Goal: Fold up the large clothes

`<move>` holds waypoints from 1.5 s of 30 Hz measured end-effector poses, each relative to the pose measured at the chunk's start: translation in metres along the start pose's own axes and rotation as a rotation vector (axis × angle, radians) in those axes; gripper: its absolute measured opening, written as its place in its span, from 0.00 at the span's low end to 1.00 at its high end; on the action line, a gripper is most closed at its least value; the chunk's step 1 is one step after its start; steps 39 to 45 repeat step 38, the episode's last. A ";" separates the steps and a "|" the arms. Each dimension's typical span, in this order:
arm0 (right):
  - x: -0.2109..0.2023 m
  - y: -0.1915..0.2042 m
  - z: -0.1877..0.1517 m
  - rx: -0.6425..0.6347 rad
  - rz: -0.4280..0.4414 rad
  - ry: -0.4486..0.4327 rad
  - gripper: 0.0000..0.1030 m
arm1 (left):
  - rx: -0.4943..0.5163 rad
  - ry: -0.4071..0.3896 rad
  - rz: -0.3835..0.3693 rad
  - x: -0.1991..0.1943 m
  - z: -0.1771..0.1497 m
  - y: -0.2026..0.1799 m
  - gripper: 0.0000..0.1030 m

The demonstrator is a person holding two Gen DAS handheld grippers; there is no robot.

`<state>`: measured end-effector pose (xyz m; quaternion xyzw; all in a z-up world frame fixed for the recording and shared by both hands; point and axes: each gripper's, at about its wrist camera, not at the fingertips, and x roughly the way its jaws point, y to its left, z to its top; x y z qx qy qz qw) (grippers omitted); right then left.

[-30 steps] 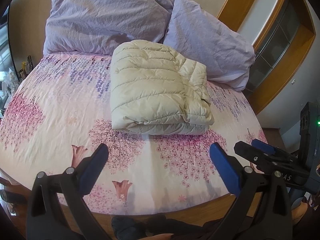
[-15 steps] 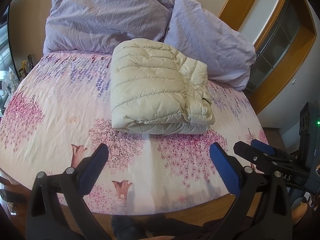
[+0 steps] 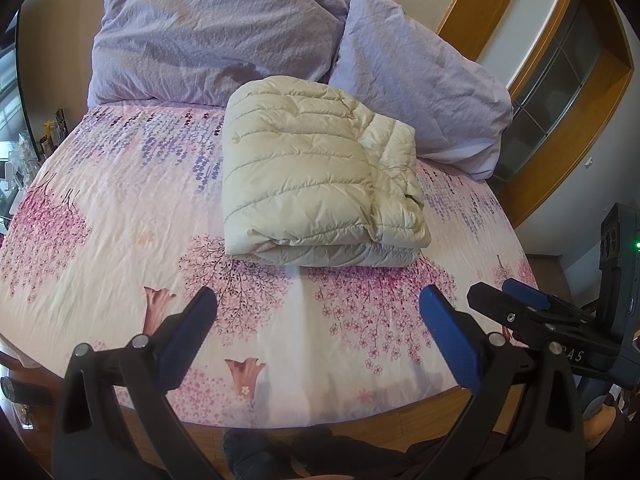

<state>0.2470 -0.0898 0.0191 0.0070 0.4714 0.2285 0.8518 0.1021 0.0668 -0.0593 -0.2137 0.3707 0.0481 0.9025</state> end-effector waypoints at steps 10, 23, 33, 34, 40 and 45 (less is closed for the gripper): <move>0.000 0.002 -0.003 -0.003 0.004 0.005 0.99 | -0.004 0.004 0.003 -0.001 -0.001 0.002 0.98; 0.001 0.002 -0.001 -0.002 0.003 0.007 0.99 | -0.010 0.007 0.012 0.001 -0.001 0.005 0.98; 0.002 0.000 -0.002 -0.005 0.007 0.012 0.99 | -0.009 0.009 0.016 0.002 0.000 0.004 0.98; 0.002 -0.001 -0.002 -0.005 0.007 0.013 0.99 | -0.009 0.010 0.015 0.002 0.000 0.004 0.98; 0.002 -0.002 -0.003 -0.003 0.007 0.014 0.99 | -0.011 0.014 0.015 0.002 0.000 0.003 0.98; 0.002 -0.002 -0.003 -0.003 0.007 0.014 0.99 | -0.011 0.014 0.015 0.002 0.000 0.003 0.98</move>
